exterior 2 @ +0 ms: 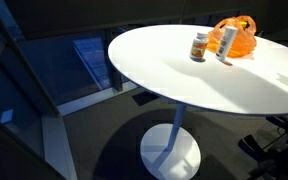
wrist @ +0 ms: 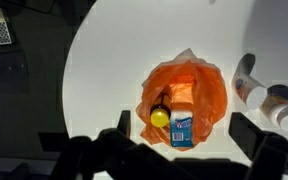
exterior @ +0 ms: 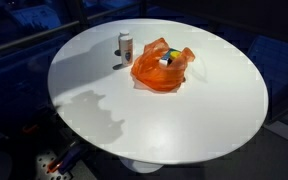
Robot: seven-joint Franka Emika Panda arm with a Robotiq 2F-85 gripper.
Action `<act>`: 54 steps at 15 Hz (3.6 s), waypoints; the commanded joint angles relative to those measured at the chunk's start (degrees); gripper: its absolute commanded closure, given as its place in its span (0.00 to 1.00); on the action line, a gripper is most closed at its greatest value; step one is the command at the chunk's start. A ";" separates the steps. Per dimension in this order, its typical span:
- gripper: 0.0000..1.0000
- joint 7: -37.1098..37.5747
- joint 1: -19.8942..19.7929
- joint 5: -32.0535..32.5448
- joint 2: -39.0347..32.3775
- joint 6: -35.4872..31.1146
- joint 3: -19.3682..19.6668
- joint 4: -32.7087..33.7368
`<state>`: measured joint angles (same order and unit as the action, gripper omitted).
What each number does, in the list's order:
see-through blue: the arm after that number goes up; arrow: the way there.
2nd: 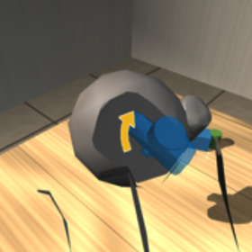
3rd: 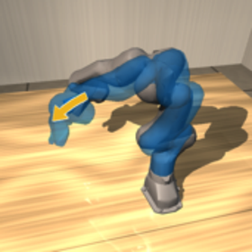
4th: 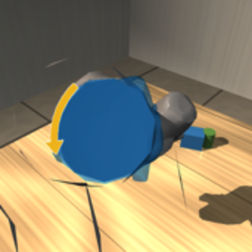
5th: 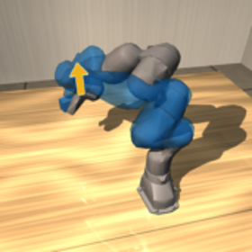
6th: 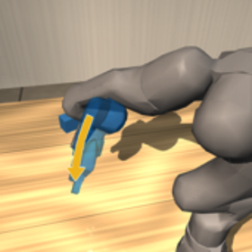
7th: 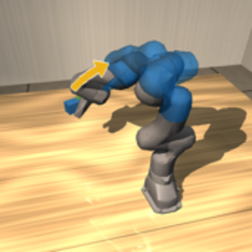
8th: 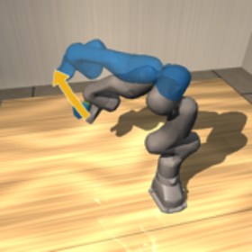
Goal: Remove the bottle with a yellow cap from the plastic bag and put it on the table
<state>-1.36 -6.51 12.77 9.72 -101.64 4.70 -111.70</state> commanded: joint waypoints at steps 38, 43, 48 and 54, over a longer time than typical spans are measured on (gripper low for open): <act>0.00 2.07 -1.59 -12.16 -24.88 -22.10 2.42 6.69; 0.00 3.93 -1.58 -10.96 -25.05 -22.09 3.66 6.42; 0.00 6.19 -1.44 -9.14 -25.49 -21.09 4.96 6.46; 0.00 8.85 -0.92 -6.19 -26.61 -19.95 5.43 6.67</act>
<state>5.20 -7.93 4.37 -16.57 -122.89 9.76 -105.55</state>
